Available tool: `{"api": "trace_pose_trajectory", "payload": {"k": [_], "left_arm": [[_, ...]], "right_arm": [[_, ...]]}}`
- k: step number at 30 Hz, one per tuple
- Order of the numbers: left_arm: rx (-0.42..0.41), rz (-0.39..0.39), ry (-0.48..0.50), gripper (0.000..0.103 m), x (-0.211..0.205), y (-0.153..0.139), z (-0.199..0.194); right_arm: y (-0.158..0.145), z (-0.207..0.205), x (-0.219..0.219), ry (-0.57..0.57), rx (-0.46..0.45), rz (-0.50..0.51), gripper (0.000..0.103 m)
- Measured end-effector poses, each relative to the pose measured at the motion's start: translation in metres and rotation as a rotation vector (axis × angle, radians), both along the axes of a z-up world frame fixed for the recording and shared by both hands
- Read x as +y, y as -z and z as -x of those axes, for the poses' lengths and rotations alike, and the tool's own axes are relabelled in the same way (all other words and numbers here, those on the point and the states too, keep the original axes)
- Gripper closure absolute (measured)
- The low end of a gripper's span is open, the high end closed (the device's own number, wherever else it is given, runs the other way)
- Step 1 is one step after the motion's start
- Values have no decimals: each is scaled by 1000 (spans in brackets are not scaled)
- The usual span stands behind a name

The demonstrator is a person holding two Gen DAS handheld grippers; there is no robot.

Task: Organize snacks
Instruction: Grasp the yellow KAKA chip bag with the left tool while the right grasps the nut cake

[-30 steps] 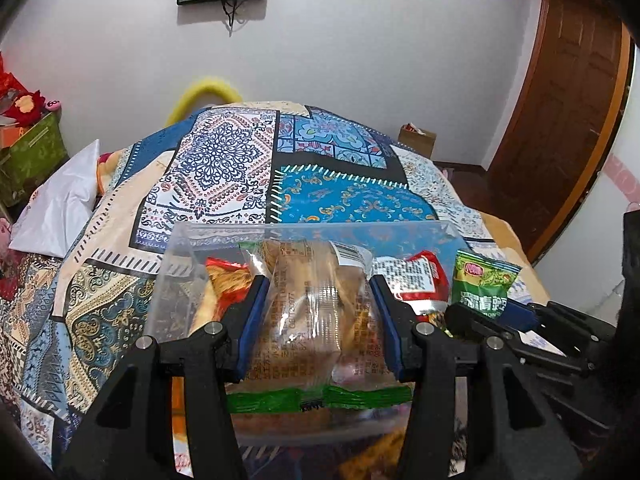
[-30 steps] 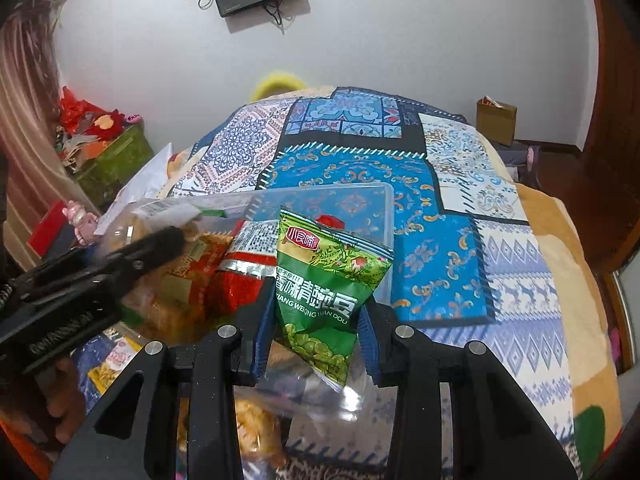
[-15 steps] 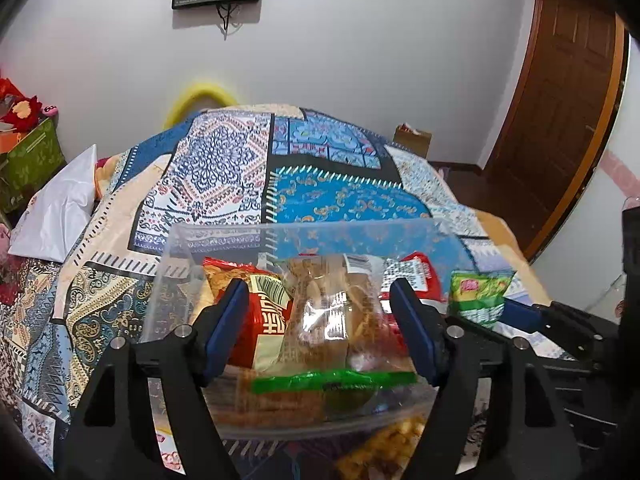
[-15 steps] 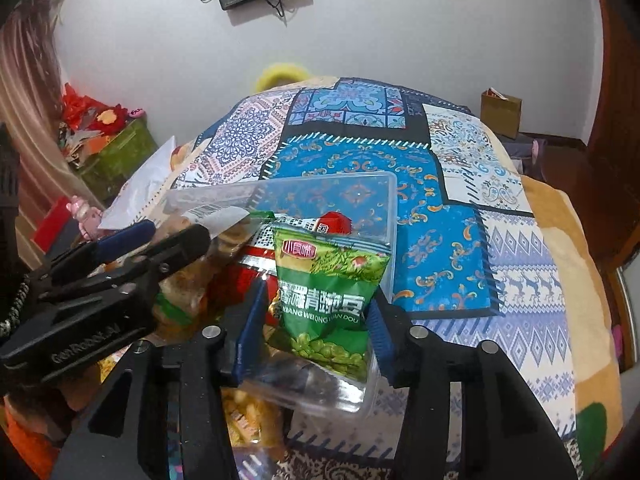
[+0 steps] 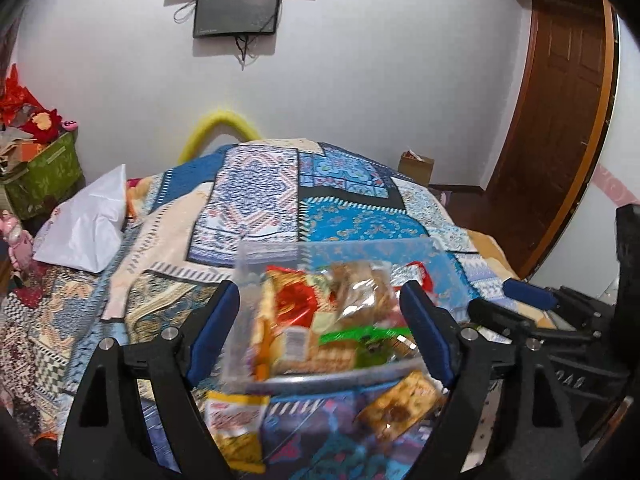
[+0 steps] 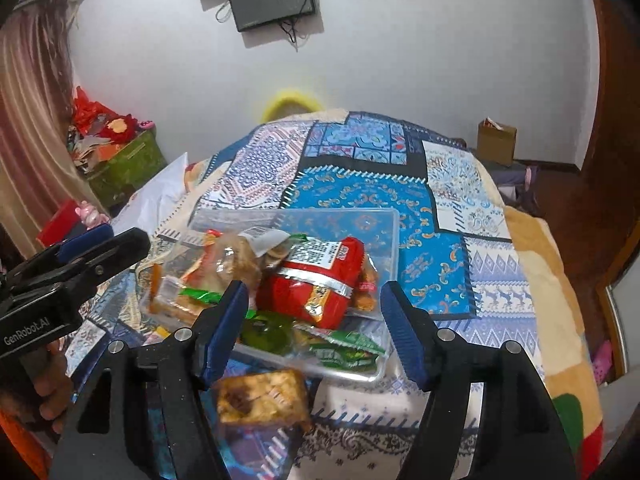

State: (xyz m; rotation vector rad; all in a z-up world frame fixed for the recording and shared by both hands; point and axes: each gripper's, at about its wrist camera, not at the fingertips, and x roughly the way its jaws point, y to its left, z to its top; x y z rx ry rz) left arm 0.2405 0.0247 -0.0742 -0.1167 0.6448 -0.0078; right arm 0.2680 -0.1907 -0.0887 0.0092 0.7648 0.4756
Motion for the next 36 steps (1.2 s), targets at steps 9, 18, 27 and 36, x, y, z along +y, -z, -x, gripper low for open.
{"api": "trace_pose_trajectory", "payload": {"k": [9,18,27,36], "left_arm": [[81,-34,-33,17,29,27,38],[215,-7,-66,17,58,78,50],[310,33,-63,17,64,120,38],[349,25,-62,37,61,144,20]], "right_arm": [[9,30,12,-43,15,15,27],[51,35,32,-72,123,55,26],[87,27,51,-100,221,91,25],[102,25,58,-114,250,127,19]]}}
